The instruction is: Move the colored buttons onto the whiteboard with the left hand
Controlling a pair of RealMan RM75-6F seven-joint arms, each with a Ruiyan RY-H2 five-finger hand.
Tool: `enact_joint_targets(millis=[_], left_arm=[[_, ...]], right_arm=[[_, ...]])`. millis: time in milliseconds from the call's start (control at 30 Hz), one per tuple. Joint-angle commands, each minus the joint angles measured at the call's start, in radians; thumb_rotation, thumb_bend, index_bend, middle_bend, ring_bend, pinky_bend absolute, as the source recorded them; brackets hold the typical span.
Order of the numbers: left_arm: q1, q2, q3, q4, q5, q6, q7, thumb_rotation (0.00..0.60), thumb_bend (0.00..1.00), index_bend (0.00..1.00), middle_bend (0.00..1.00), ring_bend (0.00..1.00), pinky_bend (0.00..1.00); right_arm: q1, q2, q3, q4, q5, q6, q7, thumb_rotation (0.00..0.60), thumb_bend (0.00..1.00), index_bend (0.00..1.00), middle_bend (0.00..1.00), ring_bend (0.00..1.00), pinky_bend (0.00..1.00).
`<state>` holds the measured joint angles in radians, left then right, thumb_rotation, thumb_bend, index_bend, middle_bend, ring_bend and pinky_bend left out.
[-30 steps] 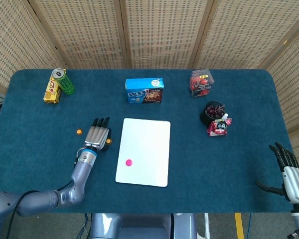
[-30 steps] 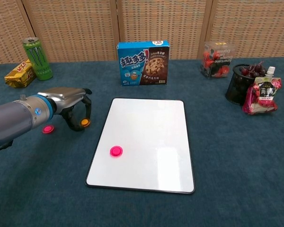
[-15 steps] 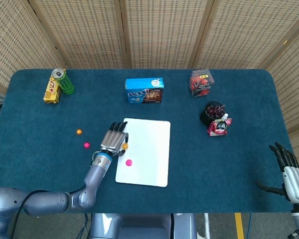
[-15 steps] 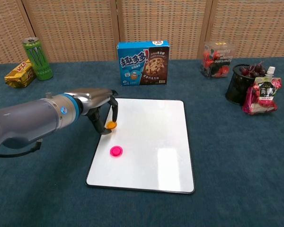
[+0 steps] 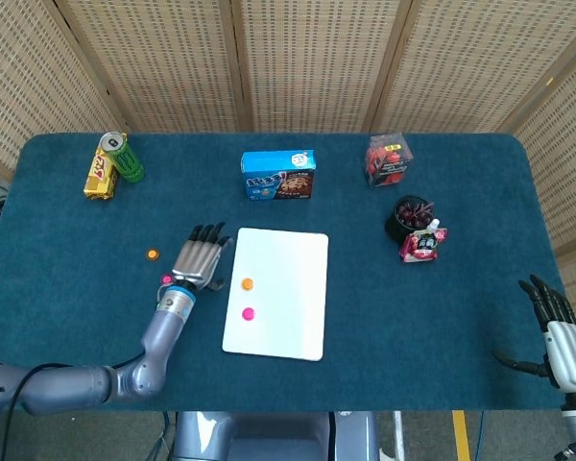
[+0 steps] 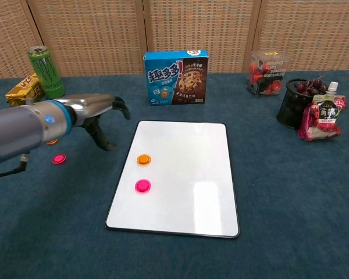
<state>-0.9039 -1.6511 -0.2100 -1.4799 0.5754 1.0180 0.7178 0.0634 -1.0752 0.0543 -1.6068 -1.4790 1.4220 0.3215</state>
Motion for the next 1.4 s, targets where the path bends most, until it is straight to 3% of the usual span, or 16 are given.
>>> enact_joint_targets(millis=[33,267,467,900,1400], left_arm=[[0.054,0.073,0.052,-0.037,0.038,0.017,-0.031,0.6,0.32,0.35,0.0,0.0,0.0],[0.15,0.167,0.129,-0.038,0.131,0.018,-0.132,0.6,0.32,0.39,0.0,0.0,0.0],[0.204,0.186,0.164,-0.003,0.224,0.005,-0.224,0.6,0.32,0.39,0.0,0.0,0.0],[0.21,0.101,0.152,0.126,0.258,-0.057,-0.254,0.6,0.32,0.39,0.0,0.0,0.0],[0.206,0.05,0.13,0.171,0.236,-0.076,-0.213,0.6,0.32,0.4,0.0,0.0,0.0]], right_arm=[[0.0,0.0,0.0,-0.001,0.0,0.001,-0.002,0.6,0.04,0.0,0.0,0.0,0.0],[-0.001,-0.001,-0.001,-0.002,-0.003,0.004,-0.005,0.6,0.04,0.0,0.0,0.0,0.0],[-0.002,-0.001,-0.002,-0.002,-0.004,0.005,-0.009,0.6,0.04,0.0,0.0,0.0,0.0],[-0.002,-0.001,-0.002,-0.001,-0.004,0.006,-0.008,0.6,0.04,0.0,0.0,0.0,0.0],[-0.001,0.001,-0.003,-0.002,-0.005,0.002,0.0,0.6,0.04,0.0,0.0,0.0,0.0]])
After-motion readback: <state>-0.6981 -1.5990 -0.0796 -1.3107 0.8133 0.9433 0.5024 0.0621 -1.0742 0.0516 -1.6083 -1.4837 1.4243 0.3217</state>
